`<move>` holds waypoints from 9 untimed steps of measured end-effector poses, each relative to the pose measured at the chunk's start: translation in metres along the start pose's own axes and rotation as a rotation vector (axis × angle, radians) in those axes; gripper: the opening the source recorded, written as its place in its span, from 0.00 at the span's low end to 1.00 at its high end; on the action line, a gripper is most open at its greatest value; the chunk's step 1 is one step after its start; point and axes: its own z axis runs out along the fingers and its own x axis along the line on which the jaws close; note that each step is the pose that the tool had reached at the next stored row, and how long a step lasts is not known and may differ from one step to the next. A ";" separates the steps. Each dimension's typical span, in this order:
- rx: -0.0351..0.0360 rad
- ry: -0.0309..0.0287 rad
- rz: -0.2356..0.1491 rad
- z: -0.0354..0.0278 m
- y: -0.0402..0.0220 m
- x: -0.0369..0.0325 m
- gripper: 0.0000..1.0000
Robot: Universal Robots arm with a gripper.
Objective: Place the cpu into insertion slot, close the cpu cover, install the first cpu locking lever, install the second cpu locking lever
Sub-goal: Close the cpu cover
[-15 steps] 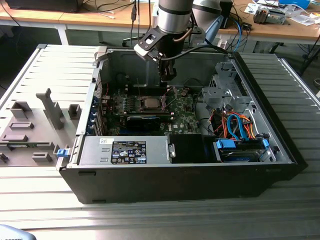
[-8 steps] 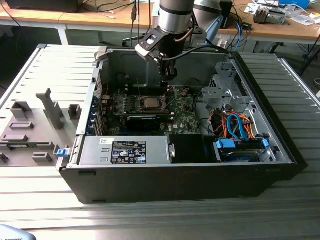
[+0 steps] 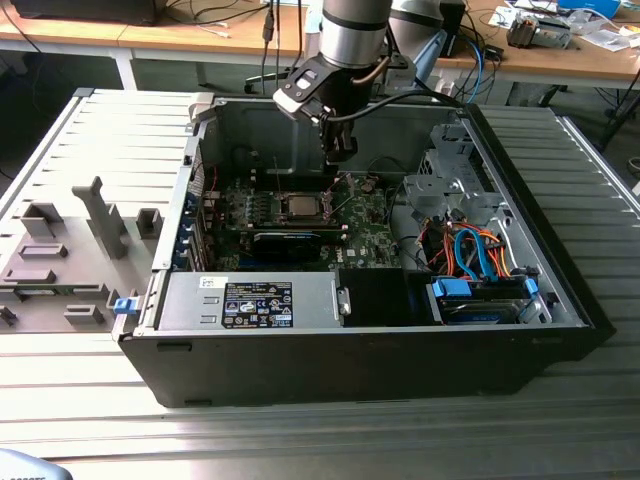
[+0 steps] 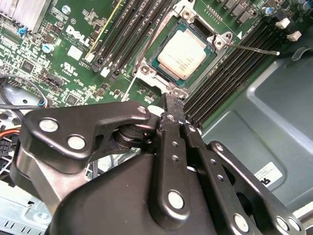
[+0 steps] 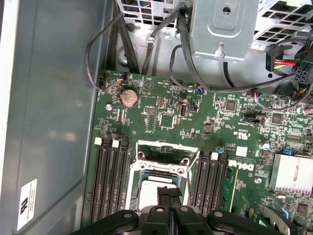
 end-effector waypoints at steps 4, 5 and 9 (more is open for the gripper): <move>-0.0001 0.0000 0.000 0.0002 0.0010 -0.0001 0.11; 0.0000 0.0000 0.000 0.0002 0.0013 -0.0002 0.11; -0.0001 0.0001 0.000 0.0003 0.0024 -0.0004 0.11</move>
